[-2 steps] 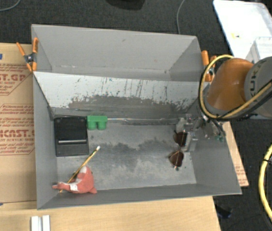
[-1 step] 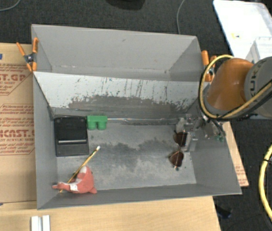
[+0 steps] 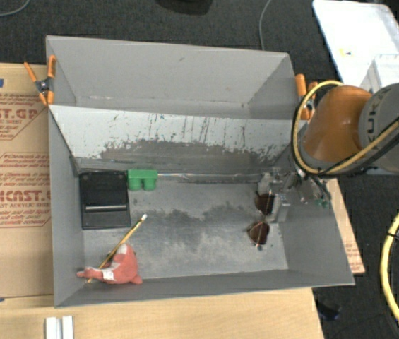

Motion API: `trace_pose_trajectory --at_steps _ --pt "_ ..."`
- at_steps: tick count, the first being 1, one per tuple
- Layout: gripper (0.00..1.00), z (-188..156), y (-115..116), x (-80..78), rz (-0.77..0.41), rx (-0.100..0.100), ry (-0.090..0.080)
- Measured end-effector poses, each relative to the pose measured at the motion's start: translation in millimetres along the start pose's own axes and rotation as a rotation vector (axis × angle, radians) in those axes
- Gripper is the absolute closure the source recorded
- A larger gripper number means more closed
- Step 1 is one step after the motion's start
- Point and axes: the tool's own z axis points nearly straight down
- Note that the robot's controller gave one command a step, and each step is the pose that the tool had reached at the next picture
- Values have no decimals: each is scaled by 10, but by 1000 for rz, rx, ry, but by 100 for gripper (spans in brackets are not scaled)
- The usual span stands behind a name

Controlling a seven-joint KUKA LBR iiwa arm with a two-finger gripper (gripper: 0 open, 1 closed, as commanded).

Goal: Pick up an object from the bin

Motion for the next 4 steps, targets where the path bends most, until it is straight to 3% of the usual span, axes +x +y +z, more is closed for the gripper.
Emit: trace_pose_trajectory --at_steps 1,3,4 --pt "100 -270 -46 -80 3 0 0" --pt "100 -3 159 4 -10 -4 -9" --pt "100 11 185 -34 6 -2 -10"
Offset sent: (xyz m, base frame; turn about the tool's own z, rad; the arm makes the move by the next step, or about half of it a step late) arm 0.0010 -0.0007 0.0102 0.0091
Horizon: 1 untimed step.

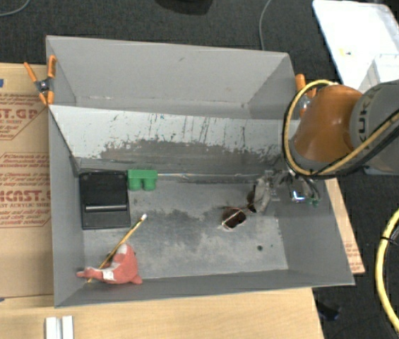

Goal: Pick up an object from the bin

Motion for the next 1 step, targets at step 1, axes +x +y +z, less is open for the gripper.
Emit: trace_pose_trajectory --at_steps 1 --pt "100 1 -74 -44 -20 -2 0"
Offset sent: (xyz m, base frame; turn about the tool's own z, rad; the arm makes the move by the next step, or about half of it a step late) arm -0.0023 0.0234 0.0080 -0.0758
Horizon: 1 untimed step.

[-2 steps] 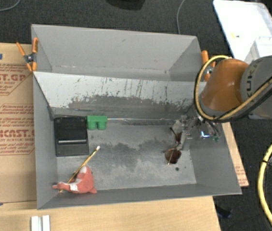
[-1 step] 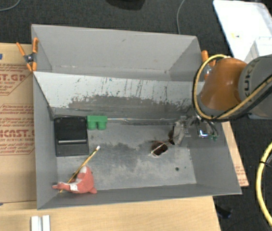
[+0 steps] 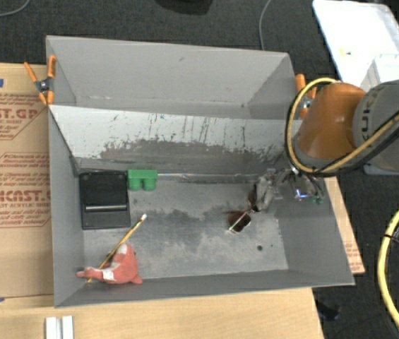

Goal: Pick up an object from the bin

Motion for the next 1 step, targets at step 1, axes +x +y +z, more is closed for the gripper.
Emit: trace_pose_trajectory --at_steps 1 --pt "100 -67 289 47 -53 1 -1"
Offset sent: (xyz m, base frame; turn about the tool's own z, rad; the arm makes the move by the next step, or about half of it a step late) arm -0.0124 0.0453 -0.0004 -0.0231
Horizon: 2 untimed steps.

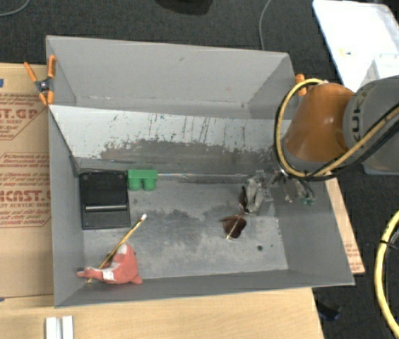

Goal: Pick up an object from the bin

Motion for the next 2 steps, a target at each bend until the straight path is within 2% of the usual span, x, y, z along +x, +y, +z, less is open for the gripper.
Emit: trace_pose_trajectory --at_steps 1,2 --pt "100 70 190 42 29 0 -2" --pt "100 68 176 4 -10 1 -3"
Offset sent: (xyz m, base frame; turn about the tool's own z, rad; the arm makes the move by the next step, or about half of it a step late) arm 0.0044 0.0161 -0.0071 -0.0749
